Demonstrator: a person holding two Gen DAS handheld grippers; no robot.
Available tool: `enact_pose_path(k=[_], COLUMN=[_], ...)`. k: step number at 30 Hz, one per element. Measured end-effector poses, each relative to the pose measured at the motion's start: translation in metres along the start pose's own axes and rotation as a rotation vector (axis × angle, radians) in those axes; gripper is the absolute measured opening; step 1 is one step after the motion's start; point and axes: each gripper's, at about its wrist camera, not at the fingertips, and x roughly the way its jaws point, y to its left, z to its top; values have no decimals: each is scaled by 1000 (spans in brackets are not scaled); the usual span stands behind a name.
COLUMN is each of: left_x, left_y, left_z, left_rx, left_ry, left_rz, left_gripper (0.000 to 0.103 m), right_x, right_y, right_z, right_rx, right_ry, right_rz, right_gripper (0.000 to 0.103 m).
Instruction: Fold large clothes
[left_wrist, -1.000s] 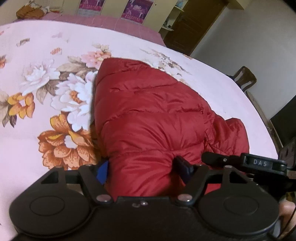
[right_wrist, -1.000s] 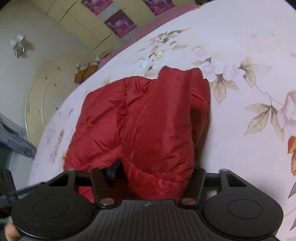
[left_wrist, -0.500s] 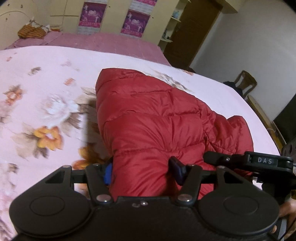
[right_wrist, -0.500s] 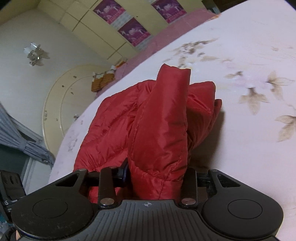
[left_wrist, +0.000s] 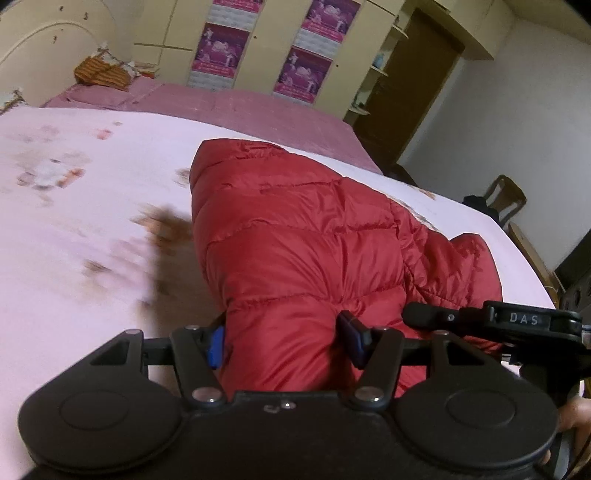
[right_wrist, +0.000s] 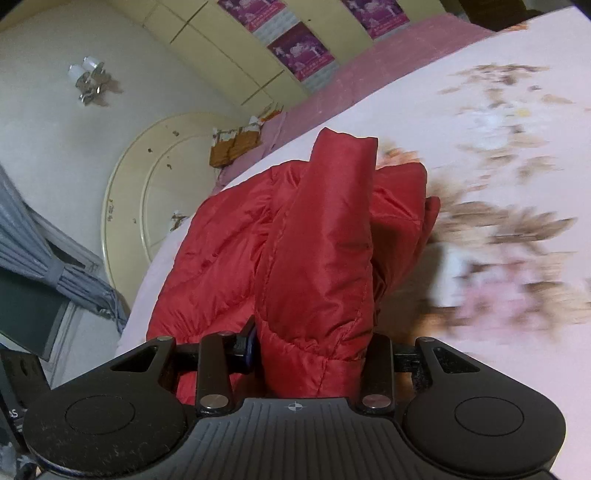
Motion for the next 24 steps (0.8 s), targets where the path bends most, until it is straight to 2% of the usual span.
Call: enact_pose_path(k=[7,13,18,20,22,24], left_x=[-10,-2,7,15,17,15], left_y=[83,117,135,142,147,148], left_z=[26,29,25,20,18,19], left_rx=[-16,3,12,15,17,24], left_ry=[-25,-33,-19,5,10,13], left_rz=[55,100,110,115,115,112], left_gripper=[58,58,59,63,64,64], right_x=[84,139,161,166,168,166], right_y=[59,74,76,75,71,67], right_z=[-5,-6,-10,-11,-11,-9], right_rx=[-32,-43,-46,-46,-35,-14], right_ry=[33,67,75,82,86,82], right_rz=[36,42,33,20,1,-6], right_gripper=[39,39,39,40,48,53])
